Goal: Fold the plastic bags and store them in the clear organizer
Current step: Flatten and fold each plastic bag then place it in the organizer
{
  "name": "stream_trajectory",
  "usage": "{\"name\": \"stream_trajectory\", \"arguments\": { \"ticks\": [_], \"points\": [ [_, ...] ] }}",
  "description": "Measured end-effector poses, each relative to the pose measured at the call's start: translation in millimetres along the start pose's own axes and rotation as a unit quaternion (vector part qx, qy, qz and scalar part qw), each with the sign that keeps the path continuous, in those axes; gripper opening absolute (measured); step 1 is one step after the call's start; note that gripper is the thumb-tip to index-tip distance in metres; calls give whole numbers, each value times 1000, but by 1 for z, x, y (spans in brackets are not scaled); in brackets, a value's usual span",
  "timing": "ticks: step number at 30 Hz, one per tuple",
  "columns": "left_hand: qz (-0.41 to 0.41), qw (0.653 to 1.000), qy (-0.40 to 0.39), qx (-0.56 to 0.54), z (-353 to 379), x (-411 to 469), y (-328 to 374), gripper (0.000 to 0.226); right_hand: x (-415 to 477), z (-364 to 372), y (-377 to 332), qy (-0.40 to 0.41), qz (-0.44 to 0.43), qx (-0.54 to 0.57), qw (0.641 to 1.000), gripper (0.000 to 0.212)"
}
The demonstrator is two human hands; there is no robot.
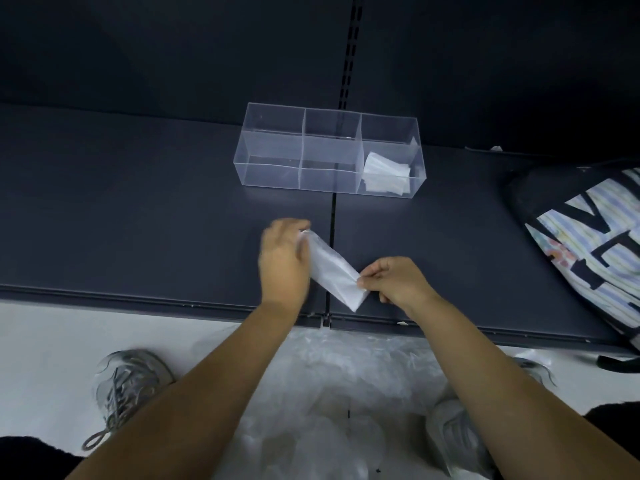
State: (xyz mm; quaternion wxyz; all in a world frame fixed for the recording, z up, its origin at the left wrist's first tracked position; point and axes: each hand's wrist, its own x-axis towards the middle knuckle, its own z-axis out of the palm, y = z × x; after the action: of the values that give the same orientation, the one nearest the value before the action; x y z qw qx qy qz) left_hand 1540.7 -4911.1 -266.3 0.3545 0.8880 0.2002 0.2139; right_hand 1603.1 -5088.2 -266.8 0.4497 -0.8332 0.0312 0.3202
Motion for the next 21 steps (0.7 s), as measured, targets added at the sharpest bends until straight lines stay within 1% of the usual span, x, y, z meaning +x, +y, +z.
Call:
{"name": "stream_trajectory", "arguments": {
  "ticks": [1, 2, 3, 4, 5, 6, 7, 10, 12, 13, 15, 17, 18, 20, 21],
  "points": [
    [85, 995, -54, 2, 3, -14, 5, 28, -1, 0, -2, -4, 0, -2, 1000, 10],
    [144, 981, -128, 2, 7, -30, 7, 35, -3, 0, -3, -8, -1, -3, 1000, 11],
    [172, 964, -203, 10, 10, -45, 8, 47, -5, -1, -4, -13, 0, -2, 1000, 10],
    [179, 949, -258, 22, 13, -57, 6, 61, -7, -2, -5, -18, 4, -3, 1000, 9],
    [179, 941, -285, 30, 15, -65, 2, 71, -10, -3, -6, -23, 9, -6, 1000, 8],
    [176, 940, -289, 30, 16, -71, -1, 75, -14, -4, -7, -29, 16, -8, 999, 6],
    [173, 944, -279, 26, 16, -73, -3, 72, -18, -6, -8, -35, 23, -6, 999, 5],
    [165, 963, -211, 6, 17, -74, 1, 48, -29, -11, -11, -52, 31, 35, 998, 2],
    [117, 973, -198, -20, 13, -72, 7, 37, -35, -17, -13, -52, 11, 53, 997, 5],
    [91, 975, -200, -38, 10, -71, 8, 34, -36, -21, -12, -44, -10, 48, 998, 12],
    [37, 970, -219, -99, 4, -66, 8, 31, -35, -28, -10, -41, -65, 27, 997, 33],
    [-29, 960, -231, -156, 1, -56, 7, 29, -33, -27, -8, -91, -104, 17, 990, 52],
    [-55, 957, -232, -167, 0, -51, 7, 28, -31, -22, -7, -122, -111, 18, 986, 56],
    [-102, 948, -238, -185, 0, -40, 7, 28, -25, -8, -6, -148, -114, 14, 982, 53],
    [-126, 941, -242, -198, 1, -35, 6, 28, -22, 0, -7, -139, -113, 10, 984, 46]
  ]
}}
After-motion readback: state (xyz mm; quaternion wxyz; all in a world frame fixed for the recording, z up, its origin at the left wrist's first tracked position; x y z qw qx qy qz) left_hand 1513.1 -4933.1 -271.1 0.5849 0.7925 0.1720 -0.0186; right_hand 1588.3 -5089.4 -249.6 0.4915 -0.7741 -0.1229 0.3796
